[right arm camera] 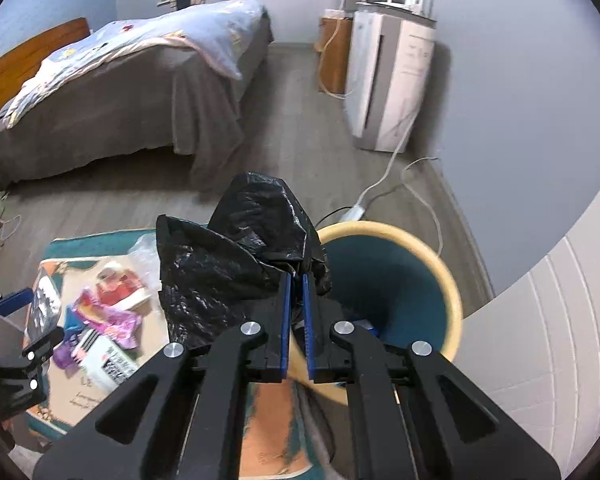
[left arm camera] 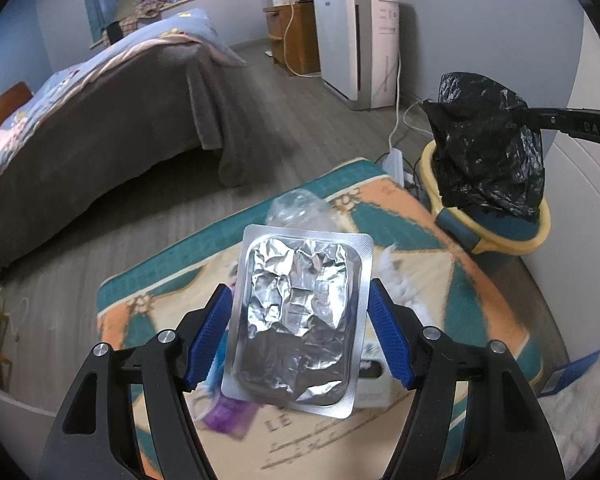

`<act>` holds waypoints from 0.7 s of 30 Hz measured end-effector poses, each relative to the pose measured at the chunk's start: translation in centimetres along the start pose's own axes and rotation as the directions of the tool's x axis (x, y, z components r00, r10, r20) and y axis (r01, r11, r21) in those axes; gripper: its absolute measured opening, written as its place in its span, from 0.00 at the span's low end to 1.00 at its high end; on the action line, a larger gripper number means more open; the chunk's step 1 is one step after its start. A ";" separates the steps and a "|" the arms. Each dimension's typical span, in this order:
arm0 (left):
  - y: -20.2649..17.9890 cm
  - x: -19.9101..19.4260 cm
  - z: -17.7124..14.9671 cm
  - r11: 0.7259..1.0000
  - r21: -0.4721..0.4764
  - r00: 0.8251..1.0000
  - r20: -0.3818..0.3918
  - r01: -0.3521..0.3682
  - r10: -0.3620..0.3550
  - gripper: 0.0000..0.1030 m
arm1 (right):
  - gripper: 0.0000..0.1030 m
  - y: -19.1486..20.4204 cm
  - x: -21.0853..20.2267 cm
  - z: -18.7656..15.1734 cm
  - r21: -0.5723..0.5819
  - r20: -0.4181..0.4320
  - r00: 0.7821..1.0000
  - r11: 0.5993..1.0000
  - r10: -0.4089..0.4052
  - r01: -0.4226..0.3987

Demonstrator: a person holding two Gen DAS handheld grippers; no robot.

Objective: Collect trash
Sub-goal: 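Lift the black bag with the right tool over the bin while the left holds the foil pack, then open the right tool to drop the bag while the left drops the foil pack into the bin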

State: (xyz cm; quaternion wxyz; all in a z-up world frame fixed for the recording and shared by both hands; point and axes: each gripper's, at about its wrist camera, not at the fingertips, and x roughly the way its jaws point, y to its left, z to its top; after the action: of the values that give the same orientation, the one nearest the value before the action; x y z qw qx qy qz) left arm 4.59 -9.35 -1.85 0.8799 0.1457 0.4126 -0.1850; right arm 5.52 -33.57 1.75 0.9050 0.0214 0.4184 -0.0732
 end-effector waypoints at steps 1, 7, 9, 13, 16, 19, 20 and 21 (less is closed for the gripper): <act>-0.5 0.0 0.3 1.000 -0.002 1.000 0.008 -0.002 0.002 0.68 | 0.05 -0.6 0.1 0.1 0.008 0.001 1.000 1.000 -0.003 0.003; -3.9 1.5 2.1 0.999 0.036 1.000 0.005 -0.004 0.003 0.68 | 0.05 -3.9 0.9 0.3 0.058 0.004 1.000 0.998 -0.018 0.017; -5.2 2.2 2.9 0.999 0.044 1.000 -0.007 0.012 -0.012 0.68 | 0.05 -4.9 1.2 0.2 0.077 -0.003 1.000 0.997 -0.020 0.020; -7.8 3.1 4.3 0.997 0.074 0.999 -0.006 0.037 -0.037 0.68 | 0.05 -7.0 2.1 0.0 0.117 -0.015 0.999 0.992 -0.038 0.040; -9.8 3.6 5.6 0.992 0.110 0.998 -0.010 0.062 -0.061 0.68 | 0.05 -8.2 2.7 -0.1 0.129 -0.027 0.998 0.990 -0.052 0.055; -11.2 4.0 6.5 0.988 0.133 0.997 -0.011 0.077 -0.076 0.68 | 0.05 -9.3 3.3 -0.3 0.161 -0.043 0.998 0.985 -0.053 0.060; -11.7 4.1 7.0 0.987 0.134 0.996 -0.009 0.086 -0.086 0.68 | 0.05 -9.6 3.4 -0.3 0.167 -0.047 0.997 0.984 -0.057 0.064; -12.1 4.3 7.4 0.987 0.131 0.996 -0.010 0.092 -0.092 0.68 | 0.05 -10.0 3.6 -0.3 0.178 -0.052 0.997 0.981 -0.063 0.072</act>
State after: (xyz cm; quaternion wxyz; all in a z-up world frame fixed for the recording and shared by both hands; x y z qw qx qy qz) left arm 6.68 -24.02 -1.87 0.8581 0.1844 0.4077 -0.2519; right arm 6.06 -43.88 -1.01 0.8866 0.0903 0.4313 -0.1408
